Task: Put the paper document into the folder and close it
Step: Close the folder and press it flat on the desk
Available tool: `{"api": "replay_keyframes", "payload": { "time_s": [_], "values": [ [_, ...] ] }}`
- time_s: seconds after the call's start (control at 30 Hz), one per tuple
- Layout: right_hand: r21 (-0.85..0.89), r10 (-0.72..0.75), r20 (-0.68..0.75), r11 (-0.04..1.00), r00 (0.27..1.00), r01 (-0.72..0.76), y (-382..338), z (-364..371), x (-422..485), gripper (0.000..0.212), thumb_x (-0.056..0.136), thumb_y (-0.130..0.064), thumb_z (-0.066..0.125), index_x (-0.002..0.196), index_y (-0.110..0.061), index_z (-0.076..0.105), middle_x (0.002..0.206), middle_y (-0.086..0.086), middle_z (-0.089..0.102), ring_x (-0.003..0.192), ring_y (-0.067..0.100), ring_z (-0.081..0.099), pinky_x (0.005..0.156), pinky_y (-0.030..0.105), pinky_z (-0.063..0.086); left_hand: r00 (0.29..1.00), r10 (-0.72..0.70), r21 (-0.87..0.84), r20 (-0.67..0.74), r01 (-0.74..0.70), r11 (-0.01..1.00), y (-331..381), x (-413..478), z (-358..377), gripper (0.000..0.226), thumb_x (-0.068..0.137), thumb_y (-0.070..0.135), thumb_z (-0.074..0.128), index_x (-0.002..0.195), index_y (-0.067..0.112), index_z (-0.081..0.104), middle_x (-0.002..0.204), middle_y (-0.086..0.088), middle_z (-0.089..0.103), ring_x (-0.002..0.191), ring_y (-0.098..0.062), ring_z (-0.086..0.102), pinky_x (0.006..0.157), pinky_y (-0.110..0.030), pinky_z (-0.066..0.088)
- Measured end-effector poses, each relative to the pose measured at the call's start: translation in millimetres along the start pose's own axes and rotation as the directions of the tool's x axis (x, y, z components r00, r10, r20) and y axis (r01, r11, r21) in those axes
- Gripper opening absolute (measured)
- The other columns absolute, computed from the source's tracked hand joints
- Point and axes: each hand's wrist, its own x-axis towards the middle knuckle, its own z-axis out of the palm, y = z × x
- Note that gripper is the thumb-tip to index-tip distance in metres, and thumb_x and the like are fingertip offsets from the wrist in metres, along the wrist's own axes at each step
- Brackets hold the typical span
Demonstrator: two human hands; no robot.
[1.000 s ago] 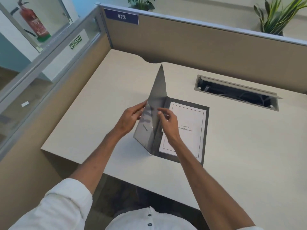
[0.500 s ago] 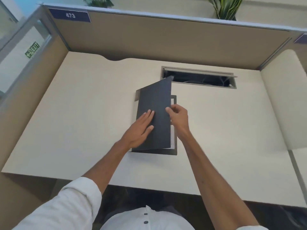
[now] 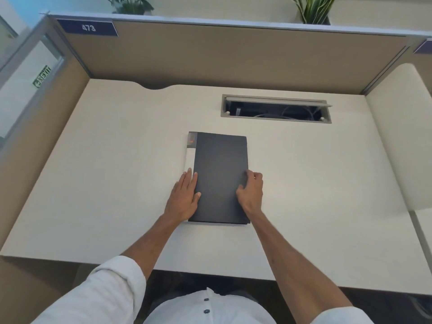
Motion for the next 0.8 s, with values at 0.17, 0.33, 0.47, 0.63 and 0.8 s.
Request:
{"api": "replay_keyframes", "payload": {
  "time_s": [0.17, 0.33, 0.47, 0.63, 0.8],
  "values": [
    [-0.227, -0.09, 0.093, 0.968, 0.992, 0.11, 5.9, 5.0, -3.3, 0.054, 0.102, -0.006, 0.057, 0.156, -0.01, 0.053, 0.166, 0.004, 0.04, 0.152, 0.029, 0.044, 0.123, 0.04, 0.046, 0.996, -0.088, -0.119, 0.003, 0.088, 0.989, -2.7, 4.6, -4.0, 0.073, 0.117, 0.028, 0.045, 0.178, 0.02, 0.006, 0.186, -0.008, -0.008, 0.174, -0.031, 0.009, 0.14, -0.047, 0.022],
    [-0.306, -0.16, 0.137, 0.932, 0.978, 0.195, 10.6, 6.4, -0.8, 0.056, 0.107, -0.014, 0.055, 0.162, -0.009, 0.046, 0.169, 0.006, 0.037, 0.156, 0.029, 0.041, 0.126, 0.04, 0.043, 0.983, -0.185, -0.261, -0.013, 0.175, 0.949, 0.8, 7.6, -4.8, 0.073, 0.114, 0.023, 0.051, 0.177, 0.024, 0.013, 0.187, -0.005, 0.0, 0.171, -0.034, 0.017, 0.132, -0.054, 0.037],
    [-0.303, -0.202, 0.202, 0.918, 0.958, 0.257, 15.5, 9.2, -2.1, 0.072, 0.111, -0.043, 0.056, 0.173, -0.017, 0.031, 0.181, 0.006, 0.021, 0.169, 0.028, 0.023, 0.136, 0.04, 0.032, 0.976, -0.215, -0.298, -0.04, 0.194, 0.935, 3.6, 8.4, -2.6, 0.077, 0.114, 0.023, 0.053, 0.177, 0.019, 0.011, 0.186, -0.006, 0.004, 0.173, -0.031, 0.012, 0.134, -0.052, 0.034],
    [-0.446, -0.283, 0.35, 0.788, 0.893, 0.424, 12.8, 26.6, -1.5, 0.09, 0.108, -0.069, 0.044, 0.179, -0.029, 0.005, 0.186, 0.006, -0.009, 0.175, 0.028, -0.003, 0.143, 0.044, 0.01, 0.992, -0.102, -0.129, -0.071, 0.092, 0.987, -4.8, 7.9, 5.7, 0.077, 0.117, 0.032, 0.047, 0.178, 0.019, 0.001, 0.186, -0.004, -0.013, 0.175, -0.024, -0.003, 0.142, -0.041, 0.017],
    [-0.458, -0.303, 0.391, 0.755, 0.869, 0.469, -1.6, 41.2, 10.2, 0.091, 0.108, -0.07, 0.041, 0.179, -0.03, 0.0, 0.186, 0.008, -0.016, 0.175, 0.03, -0.01, 0.143, 0.047, 0.005, 0.99, -0.113, -0.035, -0.081, 0.111, 0.993, -20.6, 13.6, 3.9, 0.078, 0.118, 0.037, 0.04, 0.177, 0.016, -0.007, 0.185, -0.005, -0.017, 0.175, -0.024, -0.009, 0.143, -0.039, 0.011]
  ]
}}
